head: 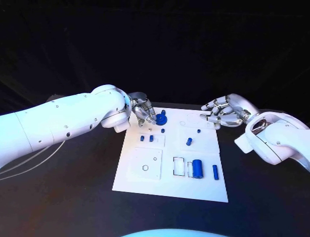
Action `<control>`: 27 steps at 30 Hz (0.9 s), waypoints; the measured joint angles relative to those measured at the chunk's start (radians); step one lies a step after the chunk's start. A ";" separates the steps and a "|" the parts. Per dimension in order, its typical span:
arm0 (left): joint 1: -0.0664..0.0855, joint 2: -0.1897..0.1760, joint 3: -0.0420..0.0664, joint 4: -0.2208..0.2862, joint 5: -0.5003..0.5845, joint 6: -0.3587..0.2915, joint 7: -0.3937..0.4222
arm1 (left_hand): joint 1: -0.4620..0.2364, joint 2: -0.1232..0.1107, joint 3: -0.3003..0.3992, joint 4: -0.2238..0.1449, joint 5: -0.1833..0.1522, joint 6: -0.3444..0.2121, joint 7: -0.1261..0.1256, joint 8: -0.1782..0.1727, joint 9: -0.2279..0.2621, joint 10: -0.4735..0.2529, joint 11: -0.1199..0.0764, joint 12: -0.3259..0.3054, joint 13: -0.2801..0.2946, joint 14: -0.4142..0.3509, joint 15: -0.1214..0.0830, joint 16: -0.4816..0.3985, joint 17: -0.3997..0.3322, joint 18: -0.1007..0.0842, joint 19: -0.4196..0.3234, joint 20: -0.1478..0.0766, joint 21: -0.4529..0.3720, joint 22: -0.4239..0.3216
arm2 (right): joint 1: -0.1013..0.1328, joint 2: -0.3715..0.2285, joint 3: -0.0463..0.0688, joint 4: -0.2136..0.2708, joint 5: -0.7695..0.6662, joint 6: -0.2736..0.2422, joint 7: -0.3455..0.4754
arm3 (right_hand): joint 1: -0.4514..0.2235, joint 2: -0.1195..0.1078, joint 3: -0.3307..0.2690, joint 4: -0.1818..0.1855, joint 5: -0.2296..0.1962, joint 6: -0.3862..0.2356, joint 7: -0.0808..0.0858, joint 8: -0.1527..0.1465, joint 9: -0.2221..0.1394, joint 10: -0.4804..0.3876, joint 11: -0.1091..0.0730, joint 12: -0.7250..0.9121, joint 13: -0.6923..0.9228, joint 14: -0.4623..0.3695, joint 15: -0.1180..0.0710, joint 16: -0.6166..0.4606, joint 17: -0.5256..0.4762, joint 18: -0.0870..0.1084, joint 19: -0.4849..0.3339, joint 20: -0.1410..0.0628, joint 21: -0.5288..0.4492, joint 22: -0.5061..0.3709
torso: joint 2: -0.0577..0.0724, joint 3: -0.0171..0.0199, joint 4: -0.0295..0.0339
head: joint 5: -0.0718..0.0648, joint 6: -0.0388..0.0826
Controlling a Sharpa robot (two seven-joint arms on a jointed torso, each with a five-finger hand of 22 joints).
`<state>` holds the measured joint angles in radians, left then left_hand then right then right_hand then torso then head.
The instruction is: Assemble the parts on the task board
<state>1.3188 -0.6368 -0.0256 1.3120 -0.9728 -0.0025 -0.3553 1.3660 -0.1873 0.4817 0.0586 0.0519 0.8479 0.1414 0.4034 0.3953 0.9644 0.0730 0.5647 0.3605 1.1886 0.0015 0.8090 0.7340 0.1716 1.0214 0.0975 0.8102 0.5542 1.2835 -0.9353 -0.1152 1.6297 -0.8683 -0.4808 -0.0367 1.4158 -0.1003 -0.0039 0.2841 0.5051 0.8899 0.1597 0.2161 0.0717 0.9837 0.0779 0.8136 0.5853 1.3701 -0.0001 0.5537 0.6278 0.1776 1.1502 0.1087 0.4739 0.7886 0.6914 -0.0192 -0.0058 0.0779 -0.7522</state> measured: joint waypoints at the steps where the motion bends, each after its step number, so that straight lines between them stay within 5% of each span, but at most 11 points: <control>1: -0.007 0.001 -0.002 0.002 -0.014 -0.027 0.033 | 0.013 -0.001 0.002 -0.007 0.000 0.010 0.000 -0.011 -0.016 0.000 0.000 -0.012 -0.016 0.005 0.005 -0.009 -0.012 0.000 0.009 -0.001 -0.006 -0.005 | 0.000 -0.001 0.000 0.000 0.000 0.000 0.000 | 0.000 0.000 0.000 0.000 0.000 0.000 0.000 0.000 0.000 0.000 0.000 0.000 0.000 0.000 0.000 0.000 0.000 0.000 0.000 0.000 0.000 0.000 | 0.000 0.0000 0.0001 | -0.002 0.001; 6: -0.041 0.020 -0.009 -0.003 -0.126 -0.125 0.174 | 0.034 -0.005 0.005 -0.021 0.000 0.036 0.003 -0.049 -0.068 -0.005 0.005 -0.063 -0.076 0.019 0.005 -0.032 -0.047 0.000 0.025 -0.003 -0.017 -0.017 | 0.000 -0.002 0.000 -0.002 0.001 0.000 0.002 | 0.000 0.000 0.000 0.000 0.000 0.000 0.000 0.000 0.000 0.001 0.001 0.000 0.000 0.000 0.000 0.000 0.000 0.000 0.000 0.000 0.000 0.000 | 0.001 -0.0007 -0.0007 | -0.012 0.009; 16: -0.063 0.068 -0.012 -0.042 -0.342 -0.156 0.266 | 0.020 -0.019 -0.030 -0.015 0.000 0.066 -0.012 -0.084 -0.115 -0.005 0.005 -0.104 -0.130 0.097 0.002 0.052 -0.001 0.000 0.078 -0.003 -0.007 -0.016 | -0.001 -0.001 0.000 -0.002 0.002 0.000 0.005 | 0.000 0.000 0.000 0.000 0.000 0.000 0.000 0.000 0.000 0.001 0.001 0.000 0.000 0.000 0.000 0.000 0.001 0.000 0.000 0.000 0.000 0.000 | 0.001 -0.0006 -0.0007 | -0.019 0.012; 22: -0.078 0.095 -0.012 -0.065 -0.438 -0.139 0.279 | 0.024 -0.022 -0.031 -0.016 0.000 0.089 -0.018 -0.118 -0.146 0.022 0.001 -0.124 -0.162 0.171 -0.004 0.216 0.143 0.000 0.114 -0.010 0.031 0.004 | -0.001 0.000 0.000 -0.001 0.001 0.000 0.006 | 0.000 0.000 0.000 0.000 0.000 0.000 0.000 0.000 0.000 0.001 0.001 0.000 -0.001 0.000 0.000 0.000 0.001 0.000 0.000 0.000 0.000 0.000 | 0.002 -0.0006 -0.0010 | -0.020 0.010; 27: -0.088 0.104 -0.013 -0.075 -0.483 -0.115 0.281 | 0.024 -0.022 -0.037 -0.016 0.000 0.105 -0.016 -0.141 -0.167 0.045 -0.002 -0.139 -0.185 0.221 -0.008 0.353 0.271 0.000 0.193 -0.014 0.171 0.170 | -0.001 -0.001 0.000 -0.001 0.001 0.000 0.007 | 0.000 0.000 0.000 0.000 0.004 0.000 0.000 0.000 0.000 0.001 0.001 0.000 -0.001 0.000 0.000 0.000 0.001 0.000 0.000 0.000 0.000 -0.001 | 0.002 -0.0009 -0.0014 | -0.024 0.007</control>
<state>1.2306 -0.5331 -0.0381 1.2369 -1.4562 -0.1171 -0.0738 1.3903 -0.2097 0.4450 0.0431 0.0519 0.9530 0.1253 0.2624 0.2285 1.0097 0.0712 0.4259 0.1759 1.4099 -0.0067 1.1621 1.0053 0.1717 1.2148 0.0835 0.9816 0.7242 1.2824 -0.9358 -0.1152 1.6291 -0.8675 -0.4811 -0.0297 1.4159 -0.1003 -0.0039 0.2841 0.5090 0.8899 0.1597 0.2161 0.0717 0.9846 0.0788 0.8135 0.5843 1.3701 -0.0001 0.5537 0.6284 0.1776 1.1502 0.1086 0.4740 0.7878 0.6938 -0.0200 -0.0072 0.0541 -0.7447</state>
